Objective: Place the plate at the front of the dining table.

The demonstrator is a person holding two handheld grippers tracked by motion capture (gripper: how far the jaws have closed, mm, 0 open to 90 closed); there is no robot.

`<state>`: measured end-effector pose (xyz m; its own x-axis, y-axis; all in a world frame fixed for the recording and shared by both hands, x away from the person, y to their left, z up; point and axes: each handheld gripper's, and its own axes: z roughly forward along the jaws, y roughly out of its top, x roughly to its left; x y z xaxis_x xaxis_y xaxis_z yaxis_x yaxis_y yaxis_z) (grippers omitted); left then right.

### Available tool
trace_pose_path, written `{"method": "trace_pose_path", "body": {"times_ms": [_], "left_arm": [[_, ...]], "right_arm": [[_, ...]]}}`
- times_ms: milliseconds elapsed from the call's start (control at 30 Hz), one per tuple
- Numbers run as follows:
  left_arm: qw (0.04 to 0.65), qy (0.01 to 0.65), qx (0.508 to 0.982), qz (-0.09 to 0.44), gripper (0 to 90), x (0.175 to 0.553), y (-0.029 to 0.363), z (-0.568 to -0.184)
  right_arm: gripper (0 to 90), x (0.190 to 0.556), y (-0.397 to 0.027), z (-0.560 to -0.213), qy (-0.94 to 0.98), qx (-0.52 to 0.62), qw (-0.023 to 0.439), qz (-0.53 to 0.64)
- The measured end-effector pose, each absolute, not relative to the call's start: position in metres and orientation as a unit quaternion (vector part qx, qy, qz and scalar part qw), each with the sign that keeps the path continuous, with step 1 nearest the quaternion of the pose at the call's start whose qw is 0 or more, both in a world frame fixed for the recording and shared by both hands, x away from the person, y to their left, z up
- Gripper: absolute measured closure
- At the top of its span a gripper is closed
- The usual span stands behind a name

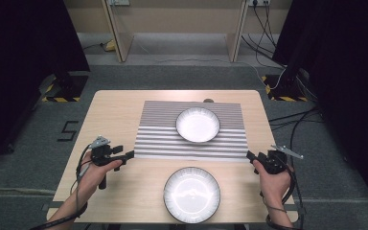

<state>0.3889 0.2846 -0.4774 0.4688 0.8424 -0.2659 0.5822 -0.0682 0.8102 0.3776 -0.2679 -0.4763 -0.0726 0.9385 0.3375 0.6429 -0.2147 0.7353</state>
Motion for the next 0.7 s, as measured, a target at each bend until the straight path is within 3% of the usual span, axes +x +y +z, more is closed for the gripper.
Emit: {"method": "trace_pose_path", "body": {"times_ms": [700], "left_arm": [[0.475,0.505,0.707,0.140,34.2,0.378,0.307,-0.483]], "right_arm": [[46.1,0.355,-0.285,-0.483,0.593,0.666,0.189,0.411]]}}
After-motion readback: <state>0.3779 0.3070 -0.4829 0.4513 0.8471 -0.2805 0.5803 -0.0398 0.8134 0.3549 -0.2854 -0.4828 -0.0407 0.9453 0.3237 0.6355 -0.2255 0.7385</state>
